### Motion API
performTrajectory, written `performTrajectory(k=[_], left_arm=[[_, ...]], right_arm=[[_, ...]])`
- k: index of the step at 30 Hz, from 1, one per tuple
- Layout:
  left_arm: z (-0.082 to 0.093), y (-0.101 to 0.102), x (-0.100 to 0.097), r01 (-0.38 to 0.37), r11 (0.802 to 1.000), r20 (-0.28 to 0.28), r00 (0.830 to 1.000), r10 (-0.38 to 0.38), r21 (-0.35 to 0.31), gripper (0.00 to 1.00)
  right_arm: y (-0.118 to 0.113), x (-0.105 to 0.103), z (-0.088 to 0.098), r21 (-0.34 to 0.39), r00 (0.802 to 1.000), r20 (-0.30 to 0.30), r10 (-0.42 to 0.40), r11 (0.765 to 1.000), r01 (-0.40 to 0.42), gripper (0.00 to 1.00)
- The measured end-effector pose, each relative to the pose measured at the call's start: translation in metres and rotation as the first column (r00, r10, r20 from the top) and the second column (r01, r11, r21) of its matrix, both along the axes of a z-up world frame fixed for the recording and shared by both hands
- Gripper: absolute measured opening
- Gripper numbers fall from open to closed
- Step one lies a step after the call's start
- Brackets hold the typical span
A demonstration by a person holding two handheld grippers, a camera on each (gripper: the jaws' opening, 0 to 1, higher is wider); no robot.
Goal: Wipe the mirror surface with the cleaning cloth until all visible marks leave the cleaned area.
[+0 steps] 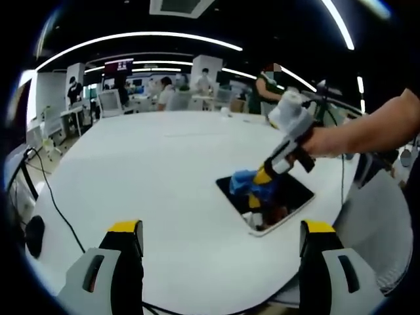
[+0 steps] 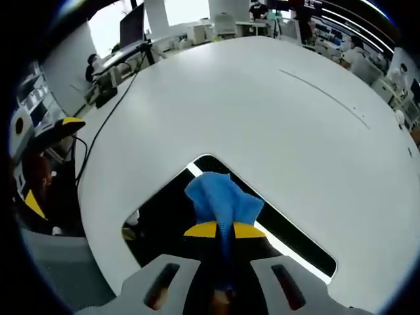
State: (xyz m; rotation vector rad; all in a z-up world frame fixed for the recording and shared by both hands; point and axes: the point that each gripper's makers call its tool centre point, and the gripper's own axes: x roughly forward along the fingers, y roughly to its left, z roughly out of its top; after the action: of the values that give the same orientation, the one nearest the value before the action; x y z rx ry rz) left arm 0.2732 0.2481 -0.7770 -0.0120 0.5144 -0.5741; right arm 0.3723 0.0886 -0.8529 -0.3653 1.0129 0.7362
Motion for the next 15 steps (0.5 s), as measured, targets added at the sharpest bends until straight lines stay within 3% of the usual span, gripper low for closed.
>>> performTrajectory(k=[15], left_arm=[[0.001,-0.002,-0.003,0.006,1.0,0.002,1.0,-0.006,0.003,1.0]], right_arm=[[0.001,-0.019,0.0,0.01,1.0,0.0,0.004,1.0,-0.004,0.01]])
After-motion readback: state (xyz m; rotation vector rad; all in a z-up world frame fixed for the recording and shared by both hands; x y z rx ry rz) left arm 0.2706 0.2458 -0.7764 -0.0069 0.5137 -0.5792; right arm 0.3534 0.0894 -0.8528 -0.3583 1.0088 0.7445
